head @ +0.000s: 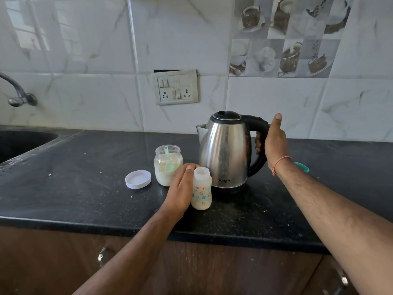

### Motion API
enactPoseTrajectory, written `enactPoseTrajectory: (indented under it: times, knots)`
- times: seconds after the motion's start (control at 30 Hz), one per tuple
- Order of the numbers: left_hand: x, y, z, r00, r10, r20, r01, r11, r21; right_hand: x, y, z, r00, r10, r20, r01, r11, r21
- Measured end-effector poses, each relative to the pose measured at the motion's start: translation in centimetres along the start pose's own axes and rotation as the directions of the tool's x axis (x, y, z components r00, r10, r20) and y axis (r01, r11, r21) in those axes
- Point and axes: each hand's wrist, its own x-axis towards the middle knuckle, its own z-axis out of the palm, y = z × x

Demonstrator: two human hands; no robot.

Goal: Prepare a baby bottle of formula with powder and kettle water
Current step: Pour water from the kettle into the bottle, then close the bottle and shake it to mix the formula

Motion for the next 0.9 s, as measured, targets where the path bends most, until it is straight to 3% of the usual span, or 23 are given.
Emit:
enactPoseTrajectory:
  times: [0.1, 0.17, 0.23, 0.3, 0.33, 0.43, 0.57, 0.7, 0.9]
  knots:
    - [0.0, -0.1, -0.1, 1.0, -0.008, 0.005, 0.008, 1.0, 0.008, -0.5, 0.6, -0.6, 1.0, -0.015, -0.014, 0.013, 0.995, -0.099]
    - [0.1, -0.3, -0.1, 1.0, -0.008, 0.015, 0.007, 1.0, 0.013, -1.6, 1.3, -1.0, 0.979, -0.186, -0.087, 0.164, 0.963, -0.213]
    - [0.2, -0.3, 0.0, 1.0, -0.004, 0.027, 0.004, 1.0, 0.018, -3.9, 2.2, -1.2, 0.878, -0.439, -0.193, 0.364, 0.872, -0.327]
    - [0.2, -0.2, 0.1, 0.999, -0.011, 0.052, 0.01, 0.999, 0.032, -7.4, 2.4, -1.1, 0.795, -0.553, -0.249, 0.463, 0.819, -0.34]
    - [0.2, -0.2, 0.1, 0.997, -0.019, 0.072, 0.016, 0.999, 0.046, -9.0, 2.5, -1.1, 0.785, -0.584, -0.208, 0.513, 0.8, -0.311]
    - [0.3, -0.5, 0.1, 0.991, -0.04, 0.127, 0.032, 0.997, 0.067, -13.2, 2.3, -0.9, 0.871, -0.482, 0.093, 0.491, 0.854, -0.174]
    - [0.4, -0.6, 0.1, 0.984, -0.019, 0.178, 0.003, 0.996, 0.09, -15.9, 3.6, -0.7, 0.896, -0.24, 0.375, 0.363, 0.88, -0.305]
    - [0.3, -1.0, -0.2, 0.974, 0.0, 0.229, -0.029, 0.992, 0.12, -16.4, 3.5, -0.8, 0.875, -0.128, 0.467, 0.325, 0.87, -0.371]
    - [0.4, -1.6, -0.3, 0.921, -0.027, 0.389, -0.086, 0.959, 0.269, -16.5, 3.2, -1.0, 0.866, -0.115, 0.486, 0.328, 0.865, -0.379]
